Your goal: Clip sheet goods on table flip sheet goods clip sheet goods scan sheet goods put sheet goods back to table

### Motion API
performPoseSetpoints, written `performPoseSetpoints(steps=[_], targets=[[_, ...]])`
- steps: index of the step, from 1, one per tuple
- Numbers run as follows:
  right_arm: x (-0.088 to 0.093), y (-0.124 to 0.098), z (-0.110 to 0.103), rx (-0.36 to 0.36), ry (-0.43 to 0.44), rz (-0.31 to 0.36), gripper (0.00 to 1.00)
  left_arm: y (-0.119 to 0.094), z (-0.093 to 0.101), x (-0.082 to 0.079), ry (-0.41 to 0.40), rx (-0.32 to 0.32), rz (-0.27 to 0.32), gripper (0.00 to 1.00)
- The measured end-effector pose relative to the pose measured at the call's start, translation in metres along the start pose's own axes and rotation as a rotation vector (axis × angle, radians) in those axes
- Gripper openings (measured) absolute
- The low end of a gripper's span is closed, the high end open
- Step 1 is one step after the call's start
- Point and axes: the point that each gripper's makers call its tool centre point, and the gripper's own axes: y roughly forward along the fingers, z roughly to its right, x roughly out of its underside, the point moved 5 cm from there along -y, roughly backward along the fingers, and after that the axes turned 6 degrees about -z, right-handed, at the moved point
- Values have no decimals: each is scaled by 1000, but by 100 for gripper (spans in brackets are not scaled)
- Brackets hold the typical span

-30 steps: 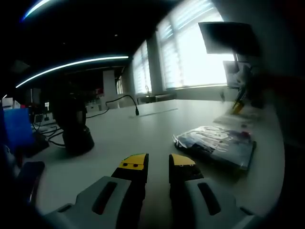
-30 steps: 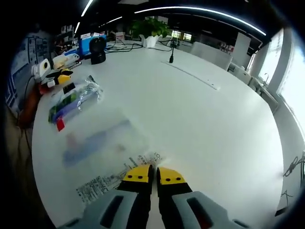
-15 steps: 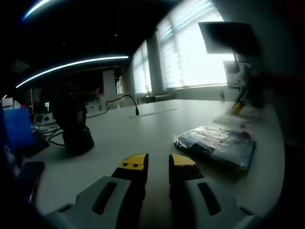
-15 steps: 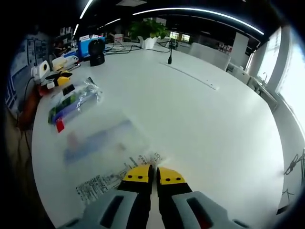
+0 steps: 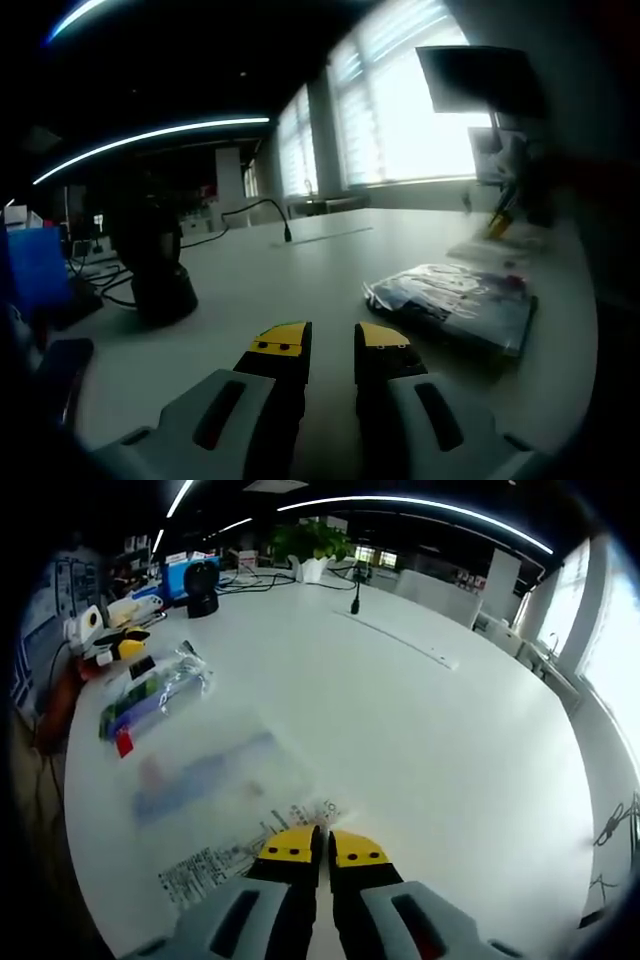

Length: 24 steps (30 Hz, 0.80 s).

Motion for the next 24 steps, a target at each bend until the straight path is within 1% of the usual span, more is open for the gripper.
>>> performPoseSetpoints(steps=[7, 12, 19, 24], targets=[[0, -1, -1, 22, 5, -2, 0, 0, 0, 0, -1, 0, 0, 10], [-3, 0, -2, 44, -6, -27, 0, 0, 0, 0, -1, 0, 0, 10], [-2, -1, -1, 44, 20, -41, 0, 0, 0, 0, -1, 0, 0, 10], [-6, -9, -1, 59, 20, -37, 0, 0, 0, 0, -2, 0, 1, 10]])
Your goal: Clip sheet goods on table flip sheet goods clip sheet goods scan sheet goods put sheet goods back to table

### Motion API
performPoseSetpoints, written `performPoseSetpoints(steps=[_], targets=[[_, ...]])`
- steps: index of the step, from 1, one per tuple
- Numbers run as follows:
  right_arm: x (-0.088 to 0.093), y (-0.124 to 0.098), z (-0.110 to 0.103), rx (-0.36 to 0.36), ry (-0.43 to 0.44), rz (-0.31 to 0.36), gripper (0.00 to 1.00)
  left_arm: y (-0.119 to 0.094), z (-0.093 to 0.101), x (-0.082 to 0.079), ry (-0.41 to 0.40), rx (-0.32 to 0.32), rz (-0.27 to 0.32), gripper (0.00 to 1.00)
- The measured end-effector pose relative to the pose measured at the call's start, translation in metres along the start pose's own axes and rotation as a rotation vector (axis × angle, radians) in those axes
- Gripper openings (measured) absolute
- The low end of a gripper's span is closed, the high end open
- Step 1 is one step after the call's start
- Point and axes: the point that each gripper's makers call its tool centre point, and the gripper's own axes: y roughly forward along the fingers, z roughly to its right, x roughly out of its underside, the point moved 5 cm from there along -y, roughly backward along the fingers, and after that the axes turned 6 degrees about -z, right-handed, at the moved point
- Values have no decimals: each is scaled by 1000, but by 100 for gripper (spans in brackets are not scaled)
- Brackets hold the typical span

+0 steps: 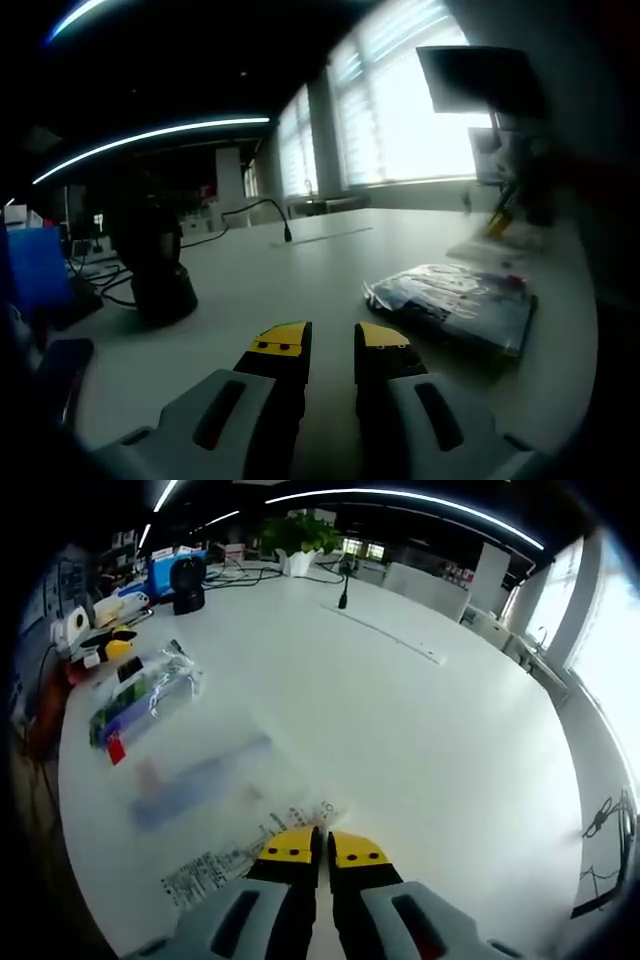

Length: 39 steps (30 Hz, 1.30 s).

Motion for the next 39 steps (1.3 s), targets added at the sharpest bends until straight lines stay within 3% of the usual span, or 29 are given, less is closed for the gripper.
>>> performPoseSetpoints(steps=[7, 15, 25, 39], targets=[[-10, -12, 1, 25, -21, 4, 0, 0, 0, 0, 0, -1, 0, 10], [-22, -28, 4, 21, 32, 20, 0, 0, 0, 0, 0, 1, 1, 10], [-38, -56, -4, 9, 48, 75, 0, 0, 1, 0, 4, -1, -1, 10], [-58, -71, -23, -14, 30, 121, 0, 1, 1, 0, 7, -2, -4, 10]])
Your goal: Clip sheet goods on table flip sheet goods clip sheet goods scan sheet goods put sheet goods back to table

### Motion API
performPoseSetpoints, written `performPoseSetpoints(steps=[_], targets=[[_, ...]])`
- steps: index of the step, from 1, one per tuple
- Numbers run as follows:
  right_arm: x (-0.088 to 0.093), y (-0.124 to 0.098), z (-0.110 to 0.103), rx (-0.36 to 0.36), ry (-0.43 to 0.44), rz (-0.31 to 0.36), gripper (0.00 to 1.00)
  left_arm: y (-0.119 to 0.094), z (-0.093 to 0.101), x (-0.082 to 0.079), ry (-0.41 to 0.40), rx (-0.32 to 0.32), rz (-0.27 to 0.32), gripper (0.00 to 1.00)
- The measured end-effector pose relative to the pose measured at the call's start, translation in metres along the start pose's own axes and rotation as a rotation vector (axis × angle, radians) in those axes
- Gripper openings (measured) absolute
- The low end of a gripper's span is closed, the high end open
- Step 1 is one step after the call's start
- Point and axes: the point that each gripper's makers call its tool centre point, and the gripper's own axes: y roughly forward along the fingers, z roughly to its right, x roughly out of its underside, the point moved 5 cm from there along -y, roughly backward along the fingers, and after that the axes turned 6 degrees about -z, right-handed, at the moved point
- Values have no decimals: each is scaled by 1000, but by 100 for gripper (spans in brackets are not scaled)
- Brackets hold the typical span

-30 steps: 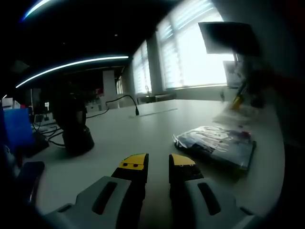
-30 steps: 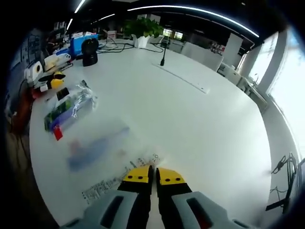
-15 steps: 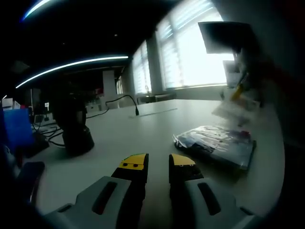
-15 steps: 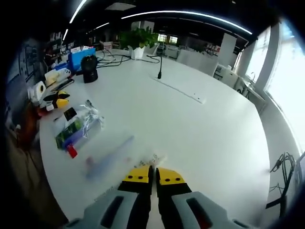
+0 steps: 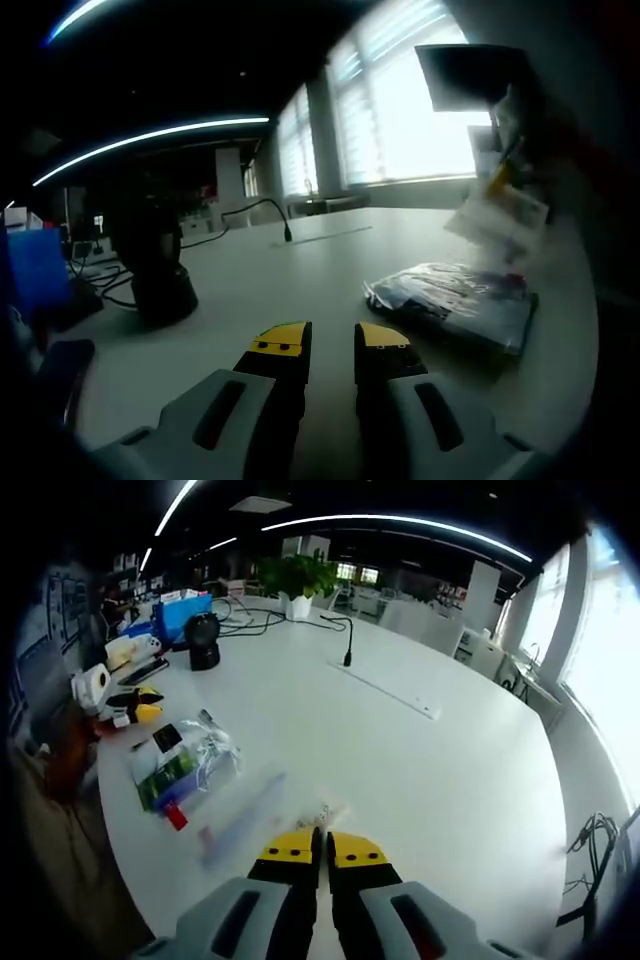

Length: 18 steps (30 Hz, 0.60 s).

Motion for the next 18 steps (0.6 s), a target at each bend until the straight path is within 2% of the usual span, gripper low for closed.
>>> performPoseSetpoints(steps=[18], targets=[[-39, -33, -31, -28, -78, 73, 0, 0, 0, 0, -3, 5, 1, 10]])
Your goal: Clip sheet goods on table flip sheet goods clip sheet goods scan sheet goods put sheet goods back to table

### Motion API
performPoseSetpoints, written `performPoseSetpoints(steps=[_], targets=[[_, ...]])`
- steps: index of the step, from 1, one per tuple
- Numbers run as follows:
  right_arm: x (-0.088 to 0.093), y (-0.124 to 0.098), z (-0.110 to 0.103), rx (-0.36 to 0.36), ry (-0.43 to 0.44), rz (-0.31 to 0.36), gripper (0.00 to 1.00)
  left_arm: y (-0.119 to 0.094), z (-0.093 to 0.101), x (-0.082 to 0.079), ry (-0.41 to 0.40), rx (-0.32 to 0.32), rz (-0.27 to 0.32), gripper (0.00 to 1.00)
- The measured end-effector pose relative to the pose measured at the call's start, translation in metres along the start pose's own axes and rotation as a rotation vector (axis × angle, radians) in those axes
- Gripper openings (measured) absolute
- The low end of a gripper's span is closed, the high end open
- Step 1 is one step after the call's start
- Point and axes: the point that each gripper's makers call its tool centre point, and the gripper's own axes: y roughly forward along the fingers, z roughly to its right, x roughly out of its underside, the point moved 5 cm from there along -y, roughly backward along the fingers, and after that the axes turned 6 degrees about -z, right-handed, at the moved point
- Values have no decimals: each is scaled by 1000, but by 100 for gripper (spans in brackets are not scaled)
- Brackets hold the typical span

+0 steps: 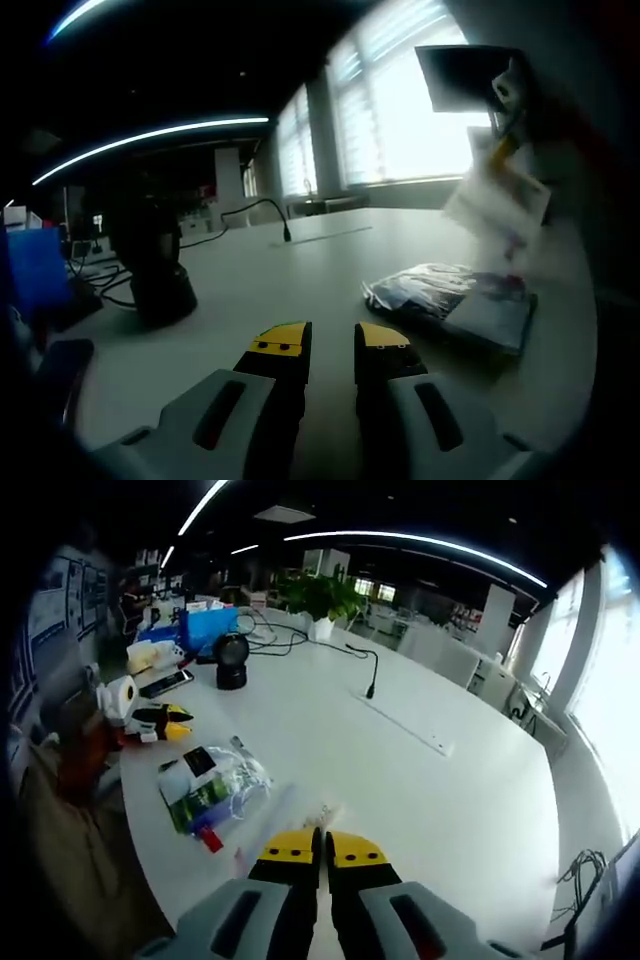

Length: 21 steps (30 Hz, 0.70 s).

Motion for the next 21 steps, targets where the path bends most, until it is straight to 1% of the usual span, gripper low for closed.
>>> performPoseSetpoints(steps=[10, 17, 21], targets=[[-18, -12, 1, 25, -24, 36, 0, 0, 0, 0, 4, 1, 1, 10], [-27, -14, 4, 49, -6, 70, 0, 0, 0, 0, 6, 0, 0, 10], [-35, -15, 9, 75, 7, 89, 0, 0, 0, 0, 6, -1, 0, 10]])
